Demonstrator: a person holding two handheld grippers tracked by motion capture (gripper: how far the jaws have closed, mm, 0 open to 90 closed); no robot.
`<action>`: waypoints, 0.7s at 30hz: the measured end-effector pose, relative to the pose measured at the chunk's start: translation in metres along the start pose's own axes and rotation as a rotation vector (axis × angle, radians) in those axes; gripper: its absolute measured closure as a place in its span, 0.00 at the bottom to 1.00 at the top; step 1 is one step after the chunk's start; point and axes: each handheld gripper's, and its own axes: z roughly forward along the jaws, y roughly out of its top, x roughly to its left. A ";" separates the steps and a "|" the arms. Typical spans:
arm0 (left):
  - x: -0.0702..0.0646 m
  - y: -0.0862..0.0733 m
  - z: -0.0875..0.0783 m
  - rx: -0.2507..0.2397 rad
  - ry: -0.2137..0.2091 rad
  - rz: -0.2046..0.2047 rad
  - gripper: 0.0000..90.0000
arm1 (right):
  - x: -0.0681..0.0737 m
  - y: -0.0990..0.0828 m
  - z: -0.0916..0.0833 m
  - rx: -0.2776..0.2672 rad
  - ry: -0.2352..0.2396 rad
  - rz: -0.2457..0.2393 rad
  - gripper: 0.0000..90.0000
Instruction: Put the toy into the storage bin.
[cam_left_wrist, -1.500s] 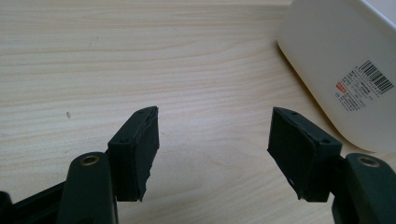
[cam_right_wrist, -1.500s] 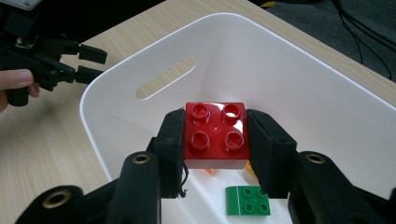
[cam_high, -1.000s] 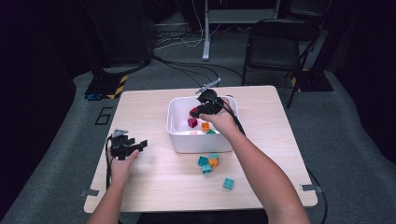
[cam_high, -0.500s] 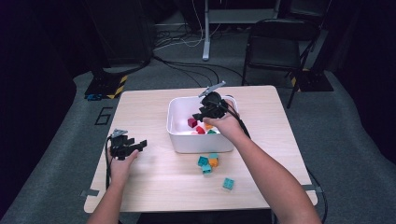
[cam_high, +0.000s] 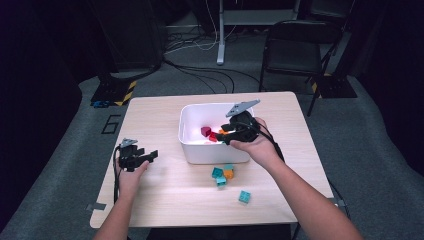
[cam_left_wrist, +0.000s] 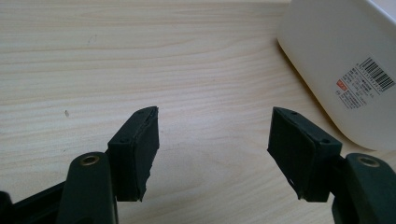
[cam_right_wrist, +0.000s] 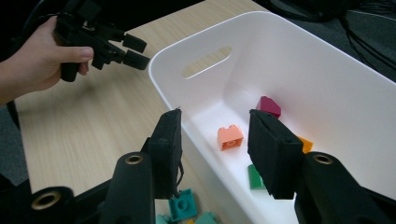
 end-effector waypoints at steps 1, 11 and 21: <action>0.000 0.000 0.000 0.000 -0.001 -0.001 0.37 | 0.001 -0.002 -0.002 -0.004 0.001 -0.004 0.61; 0.000 0.000 0.000 0.001 0.000 -0.002 0.37 | 0.016 -0.035 -0.025 -0.037 0.005 -0.008 0.60; -0.001 0.000 0.000 0.006 0.003 0.002 0.37 | 0.019 -0.074 -0.030 -0.037 -0.016 0.009 0.60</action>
